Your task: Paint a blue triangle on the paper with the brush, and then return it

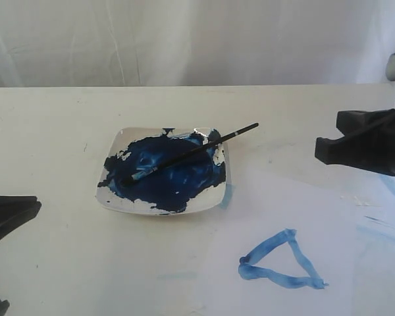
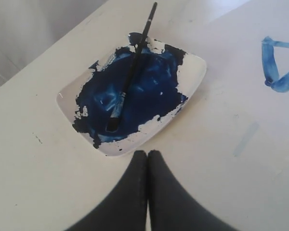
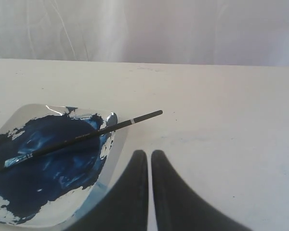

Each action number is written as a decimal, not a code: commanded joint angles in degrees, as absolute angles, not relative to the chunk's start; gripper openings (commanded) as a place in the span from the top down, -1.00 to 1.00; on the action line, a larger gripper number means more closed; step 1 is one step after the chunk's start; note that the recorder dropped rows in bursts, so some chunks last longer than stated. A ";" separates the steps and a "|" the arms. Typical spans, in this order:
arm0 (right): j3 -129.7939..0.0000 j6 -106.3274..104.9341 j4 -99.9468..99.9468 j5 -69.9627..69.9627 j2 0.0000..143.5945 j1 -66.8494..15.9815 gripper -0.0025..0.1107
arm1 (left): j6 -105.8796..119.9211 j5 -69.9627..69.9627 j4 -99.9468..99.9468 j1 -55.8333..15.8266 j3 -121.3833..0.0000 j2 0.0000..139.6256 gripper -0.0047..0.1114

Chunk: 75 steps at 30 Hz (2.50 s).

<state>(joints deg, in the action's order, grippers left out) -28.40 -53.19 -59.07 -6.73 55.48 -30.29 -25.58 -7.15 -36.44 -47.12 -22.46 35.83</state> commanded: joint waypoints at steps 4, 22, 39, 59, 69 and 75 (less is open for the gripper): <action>-27.92 -53.80 -59.05 -7.77 55.00 -30.17 0.90 | -25.48 9.71 -36.85 -27.71 -14.82 27.67 0.92; -27.92 -53.80 -59.05 -7.88 55.00 -30.17 0.90 | -25.48 9.66 -36.85 2.96 0.00 2.90 0.92; -27.92 -53.80 -59.05 -7.89 55.00 -30.17 0.90 | -25.26 9.18 -36.96 3.27 0.00 0.00 0.92; -27.92 -53.80 -59.05 -7.89 55.00 -30.17 0.90 | -1.99 -12.41 2.99 3.27 0.00 0.00 0.92; -27.92 -53.80 -59.05 -7.89 55.00 -30.17 0.90 | -5.82 -12.41 -0.97 3.27 0.00 0.00 0.92; -27.92 -53.80 -59.05 -7.89 55.00 -30.17 0.90 | -10.13 -12.41 -0.95 3.27 0.00 0.00 0.92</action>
<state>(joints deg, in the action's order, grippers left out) -28.40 -53.24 -59.18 -7.37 55.48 -30.29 -7.95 -12.17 -0.86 3.16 -0.07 0.30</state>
